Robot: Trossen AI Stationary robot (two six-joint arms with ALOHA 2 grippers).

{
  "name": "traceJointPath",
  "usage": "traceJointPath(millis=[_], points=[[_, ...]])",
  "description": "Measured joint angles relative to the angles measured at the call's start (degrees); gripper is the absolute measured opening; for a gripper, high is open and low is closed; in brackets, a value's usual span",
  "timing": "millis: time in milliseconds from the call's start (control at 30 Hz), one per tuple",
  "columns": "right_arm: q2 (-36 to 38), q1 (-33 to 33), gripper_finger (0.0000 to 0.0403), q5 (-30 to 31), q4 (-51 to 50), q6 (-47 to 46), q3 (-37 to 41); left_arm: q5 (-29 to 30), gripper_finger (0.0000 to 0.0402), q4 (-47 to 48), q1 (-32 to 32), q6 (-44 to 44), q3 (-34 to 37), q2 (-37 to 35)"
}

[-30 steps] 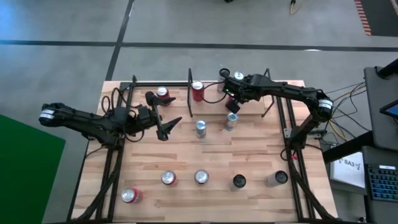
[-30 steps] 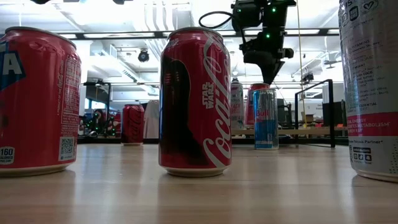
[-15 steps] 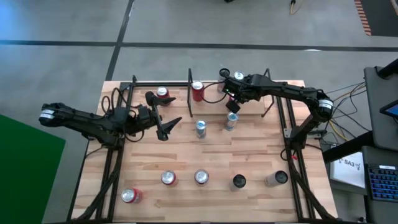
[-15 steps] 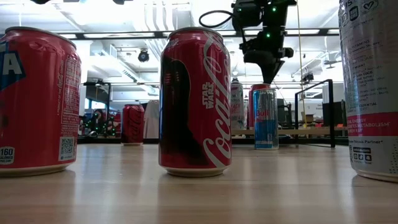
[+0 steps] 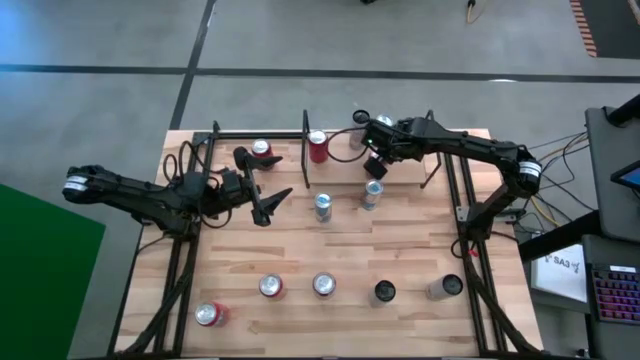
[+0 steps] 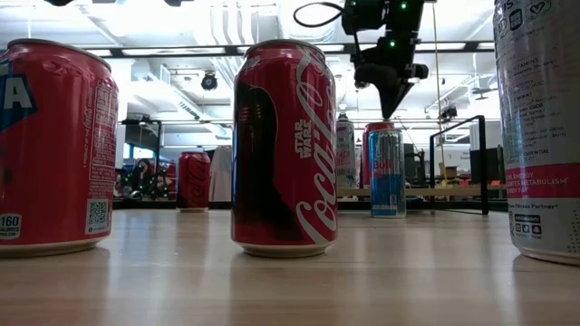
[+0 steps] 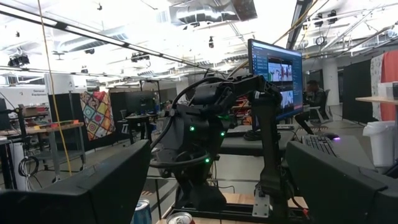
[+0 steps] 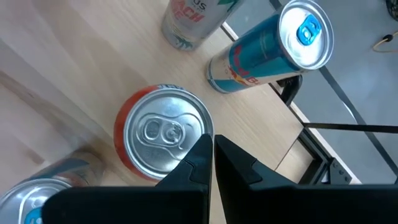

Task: Place canned beverage on shelf
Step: Put the red soda can on the shelf

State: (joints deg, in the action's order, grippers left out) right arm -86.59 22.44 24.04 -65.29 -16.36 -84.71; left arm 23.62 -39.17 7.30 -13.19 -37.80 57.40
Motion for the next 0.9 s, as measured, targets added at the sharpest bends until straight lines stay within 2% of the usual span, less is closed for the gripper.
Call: traceJointPath(millis=[300,900], points=[[-0.25,0.0,0.0009,-1.97,0.4,-0.45,0.07,0.0,0.0359,-0.05,0.01,0.02,0.01,0.01],[-0.3,0.0,0.0009,-1.51,0.69,-3.03,1.64,0.0,0.0359,-0.02,0.01,0.02,-0.01,0.01]])
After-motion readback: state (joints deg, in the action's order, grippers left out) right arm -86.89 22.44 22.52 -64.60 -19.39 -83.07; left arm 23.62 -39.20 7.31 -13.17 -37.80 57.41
